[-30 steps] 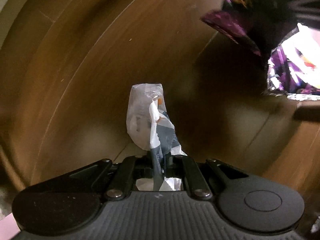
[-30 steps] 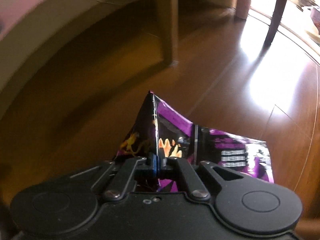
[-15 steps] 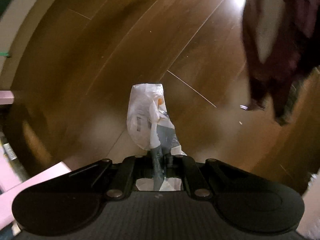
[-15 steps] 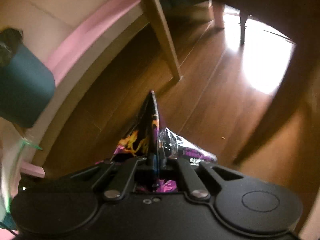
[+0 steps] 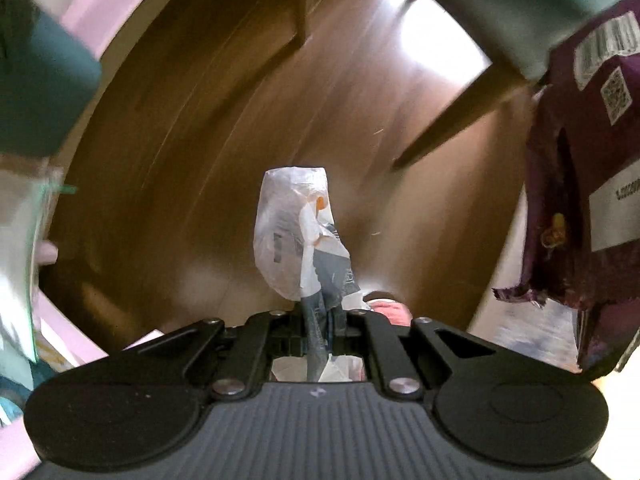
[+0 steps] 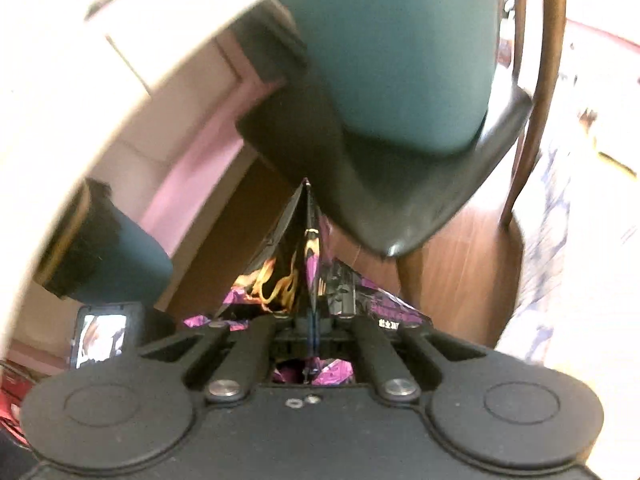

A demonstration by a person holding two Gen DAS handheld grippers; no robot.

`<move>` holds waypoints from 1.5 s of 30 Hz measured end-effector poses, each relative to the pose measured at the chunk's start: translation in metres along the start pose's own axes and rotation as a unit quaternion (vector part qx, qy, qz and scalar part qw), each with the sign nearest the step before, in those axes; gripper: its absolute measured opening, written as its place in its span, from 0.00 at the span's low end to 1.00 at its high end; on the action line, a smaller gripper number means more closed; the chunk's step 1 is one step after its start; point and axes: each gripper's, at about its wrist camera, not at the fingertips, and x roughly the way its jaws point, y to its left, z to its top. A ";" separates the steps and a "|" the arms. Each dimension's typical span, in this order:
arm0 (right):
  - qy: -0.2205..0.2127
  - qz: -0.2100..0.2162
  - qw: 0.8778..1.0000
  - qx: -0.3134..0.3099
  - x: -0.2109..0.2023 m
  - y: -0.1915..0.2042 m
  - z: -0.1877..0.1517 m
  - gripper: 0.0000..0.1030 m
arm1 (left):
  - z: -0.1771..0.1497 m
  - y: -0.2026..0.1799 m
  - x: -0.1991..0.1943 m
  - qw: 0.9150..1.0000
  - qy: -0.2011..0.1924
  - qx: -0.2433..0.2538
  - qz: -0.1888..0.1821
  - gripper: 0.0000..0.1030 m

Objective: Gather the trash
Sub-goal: 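Lift plastic bag in left tool while right tool carries chip bag to wastebasket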

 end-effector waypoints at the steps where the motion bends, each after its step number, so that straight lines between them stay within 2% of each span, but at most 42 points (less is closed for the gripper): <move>1: -0.006 0.000 1.000 -0.002 -0.005 0.007 0.012 0.01 | 0.000 -0.004 -0.019 1.000 -0.006 0.010 -0.006 0.07; 7: -0.036 0.000 0.999 -0.025 -0.083 0.021 0.066 0.01 | 0.001 -0.026 -0.122 0.994 -0.054 0.074 -0.054 0.07; 14: -0.097 0.013 0.994 -0.053 -0.156 0.036 0.128 0.01 | 0.037 -0.029 -0.247 0.981 -0.131 0.101 -0.102 0.07; 19: -0.146 0.019 0.987 -0.062 -0.175 0.038 0.184 0.01 | 0.068 -0.037 -0.323 0.966 -0.199 0.121 -0.109 0.07; 26: -0.200 0.040 0.979 -0.026 -0.178 0.017 0.273 0.01 | 0.119 -0.073 -0.412 0.950 -0.257 0.122 -0.129 0.07; 29: -0.212 0.057 0.976 -0.007 -0.166 0.003 0.307 0.01 | 0.146 -0.095 -0.422 0.945 -0.269 0.130 -0.132 0.07; 36: -0.211 0.092 0.971 0.062 -0.113 -0.047 0.353 0.01 | 0.207 -0.143 -0.396 0.952 -0.256 0.123 -0.116 0.07; 40: -0.179 0.086 0.976 0.096 -0.065 -0.076 0.359 0.01 | 0.229 -0.160 -0.376 0.959 -0.234 0.117 -0.111 0.07; 45: -0.121 0.050 0.986 0.107 -0.014 -0.101 0.350 0.01 | 0.254 -0.178 -0.335 0.969 -0.197 0.116 -0.090 0.07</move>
